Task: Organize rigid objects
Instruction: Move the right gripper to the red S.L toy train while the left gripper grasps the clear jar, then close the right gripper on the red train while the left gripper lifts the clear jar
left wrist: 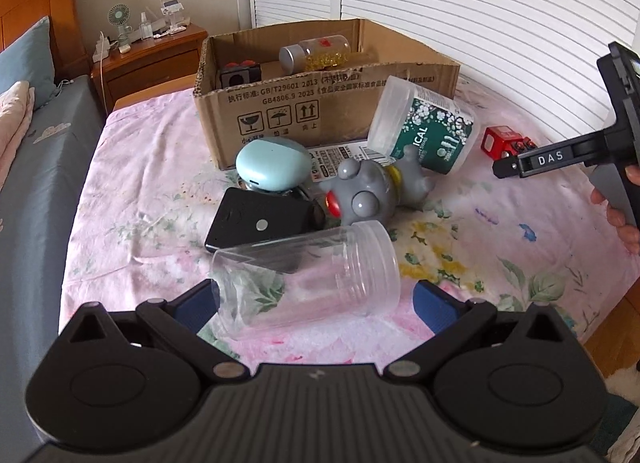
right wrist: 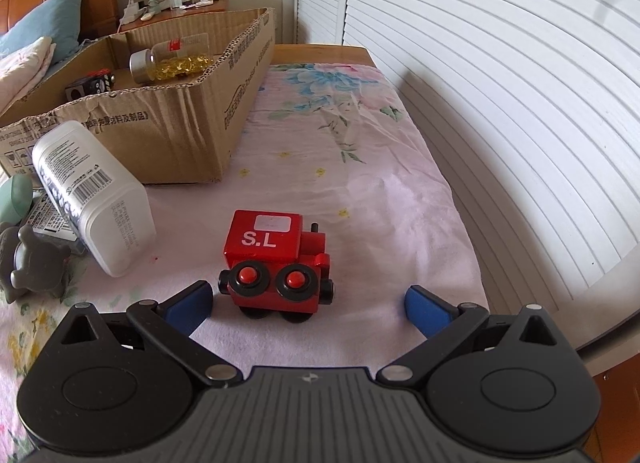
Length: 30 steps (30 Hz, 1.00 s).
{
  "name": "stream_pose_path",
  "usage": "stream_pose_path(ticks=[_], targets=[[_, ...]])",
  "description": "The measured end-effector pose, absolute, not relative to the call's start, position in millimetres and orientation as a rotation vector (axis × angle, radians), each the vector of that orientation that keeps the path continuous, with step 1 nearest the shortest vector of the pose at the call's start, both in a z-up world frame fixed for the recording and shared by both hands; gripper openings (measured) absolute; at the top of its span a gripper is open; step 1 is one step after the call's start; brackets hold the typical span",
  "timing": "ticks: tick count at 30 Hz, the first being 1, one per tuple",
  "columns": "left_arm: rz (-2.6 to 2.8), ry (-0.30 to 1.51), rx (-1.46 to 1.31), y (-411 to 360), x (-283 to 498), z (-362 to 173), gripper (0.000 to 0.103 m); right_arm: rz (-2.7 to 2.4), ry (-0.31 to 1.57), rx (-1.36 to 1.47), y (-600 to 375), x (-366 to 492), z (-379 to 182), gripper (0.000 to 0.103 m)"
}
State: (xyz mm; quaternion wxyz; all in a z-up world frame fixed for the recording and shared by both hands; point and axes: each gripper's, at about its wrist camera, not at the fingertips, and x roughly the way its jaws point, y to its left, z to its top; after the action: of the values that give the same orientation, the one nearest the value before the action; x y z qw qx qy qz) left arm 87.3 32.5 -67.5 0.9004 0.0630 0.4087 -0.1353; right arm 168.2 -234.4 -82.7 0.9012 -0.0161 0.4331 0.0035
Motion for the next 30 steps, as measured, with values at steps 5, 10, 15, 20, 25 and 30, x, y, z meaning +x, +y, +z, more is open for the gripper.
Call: stream_pose_path(ticks=[5,10,15,20,25,30], targets=[[-0.302,0.848,0.161,20.4,97.3,-68.2,0.102,0.053,0.879,-0.059,-234.5,166.7,-83.2,0.103],[-0.281,0.866,0.151,19.5,102.3,-71.1,0.102,0.089,0.861,-0.074,-237.0,168.7,-83.8,0.103],[-0.271,0.876,0.092,25.7,107.3,-70.0,0.097,0.055,0.871,-0.064,-235.2,168.1,-81.6,0.103],[-0.279,0.886,0.07,31.8,108.8,-69.7,0.094,0.08,0.831,-0.048,-234.2,160.7,-79.9,0.103],[-0.28,0.884,0.072,34.2,108.1,-69.8,0.094,0.115,0.828,-0.076,-225.9,164.5,-79.6,0.084],[-0.286,0.885,0.067,34.9,109.4,-69.9,0.094,0.135,0.824,-0.089,-220.0,171.9,-77.5,0.071]])
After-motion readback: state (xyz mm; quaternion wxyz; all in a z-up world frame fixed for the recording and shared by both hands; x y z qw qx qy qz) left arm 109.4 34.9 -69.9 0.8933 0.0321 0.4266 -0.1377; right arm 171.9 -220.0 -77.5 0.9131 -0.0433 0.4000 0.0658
